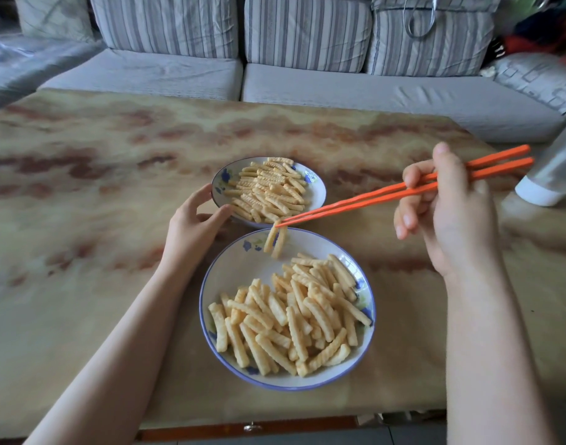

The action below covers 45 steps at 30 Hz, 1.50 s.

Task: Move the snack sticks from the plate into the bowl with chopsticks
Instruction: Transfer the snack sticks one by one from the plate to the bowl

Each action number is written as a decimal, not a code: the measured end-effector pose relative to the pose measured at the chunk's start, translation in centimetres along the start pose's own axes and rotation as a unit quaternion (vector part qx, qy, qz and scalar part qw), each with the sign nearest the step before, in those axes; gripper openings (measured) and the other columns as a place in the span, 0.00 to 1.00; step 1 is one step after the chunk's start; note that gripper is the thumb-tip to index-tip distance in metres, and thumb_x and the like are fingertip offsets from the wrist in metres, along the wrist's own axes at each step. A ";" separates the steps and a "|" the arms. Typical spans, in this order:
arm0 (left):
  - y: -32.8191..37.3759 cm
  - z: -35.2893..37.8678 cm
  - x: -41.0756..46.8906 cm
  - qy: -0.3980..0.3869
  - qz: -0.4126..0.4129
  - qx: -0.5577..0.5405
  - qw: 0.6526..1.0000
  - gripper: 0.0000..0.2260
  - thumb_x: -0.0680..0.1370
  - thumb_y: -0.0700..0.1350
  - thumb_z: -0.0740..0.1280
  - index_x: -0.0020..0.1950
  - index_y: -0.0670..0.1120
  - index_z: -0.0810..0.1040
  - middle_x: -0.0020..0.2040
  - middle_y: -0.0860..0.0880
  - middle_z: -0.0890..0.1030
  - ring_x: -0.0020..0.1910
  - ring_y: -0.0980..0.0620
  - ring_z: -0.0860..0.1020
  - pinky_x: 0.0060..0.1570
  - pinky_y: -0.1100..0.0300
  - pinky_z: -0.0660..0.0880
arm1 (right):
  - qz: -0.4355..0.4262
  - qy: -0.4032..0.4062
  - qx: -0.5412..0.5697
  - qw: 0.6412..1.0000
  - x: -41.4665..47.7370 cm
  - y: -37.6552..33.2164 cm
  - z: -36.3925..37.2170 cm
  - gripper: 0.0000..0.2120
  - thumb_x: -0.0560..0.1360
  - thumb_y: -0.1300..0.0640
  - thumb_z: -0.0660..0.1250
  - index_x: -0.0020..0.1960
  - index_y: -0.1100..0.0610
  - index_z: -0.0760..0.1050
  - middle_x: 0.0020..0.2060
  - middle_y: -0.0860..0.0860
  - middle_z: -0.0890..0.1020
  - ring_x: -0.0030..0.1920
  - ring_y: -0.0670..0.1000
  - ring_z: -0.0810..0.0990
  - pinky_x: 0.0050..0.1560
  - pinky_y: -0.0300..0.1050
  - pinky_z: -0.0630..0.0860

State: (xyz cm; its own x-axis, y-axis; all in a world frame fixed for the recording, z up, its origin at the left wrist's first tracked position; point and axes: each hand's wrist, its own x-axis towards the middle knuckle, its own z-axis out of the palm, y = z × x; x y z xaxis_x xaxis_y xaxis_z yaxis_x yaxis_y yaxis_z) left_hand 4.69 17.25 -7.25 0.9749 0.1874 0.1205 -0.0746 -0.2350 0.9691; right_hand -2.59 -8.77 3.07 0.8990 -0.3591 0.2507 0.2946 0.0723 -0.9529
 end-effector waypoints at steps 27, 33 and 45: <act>0.2 0.0 -0.1 0.001 -0.002 0.000 1.000 0.18 0.77 0.46 0.71 0.67 0.54 0.77 0.38 0.61 0.84 0.38 0.58 0.84 0.47 0.63 0.80 | 0.001 -0.054 -0.042 0.998 -0.5 1.0 1.8 0.26 0.83 0.54 0.54 0.27 0.53 0.73 0.23 0.55 0.71 0.16 0.52 0.66 0.22 0.44 0.59; 0.1 0.0 -0.1 -0.001 0.001 0.003 1.000 0.20 0.77 0.46 0.71 0.68 0.54 0.76 0.46 0.56 0.85 0.40 0.54 0.85 0.52 0.52 0.81 | -0.041 0.086 -0.020 0.995 0.2 1.2 1.4 0.21 0.83 0.54 0.52 0.33 0.57 0.68 0.16 0.49 0.68 0.16 0.51 0.68 0.22 0.39 0.59; 0.3 0.1 -0.2 0.001 -0.002 -0.002 1.000 0.20 0.77 0.46 0.70 0.68 0.55 0.76 0.46 0.55 0.85 0.38 0.55 0.84 0.48 0.57 0.81 | -0.048 0.104 -0.054 0.992 1.0 3.9 2.3 0.22 0.83 0.52 0.53 0.33 0.57 0.70 0.17 0.50 0.70 0.17 0.53 0.71 0.20 0.38 0.58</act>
State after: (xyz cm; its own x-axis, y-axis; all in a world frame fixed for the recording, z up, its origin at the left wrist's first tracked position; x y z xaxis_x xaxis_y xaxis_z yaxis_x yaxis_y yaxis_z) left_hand 4.47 17.08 -7.03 0.9749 0.1897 0.1165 -0.0712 -0.2299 0.9706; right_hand 0.20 -6.69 -0.05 0.7786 -0.5447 0.3114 0.3292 -0.0679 -0.9418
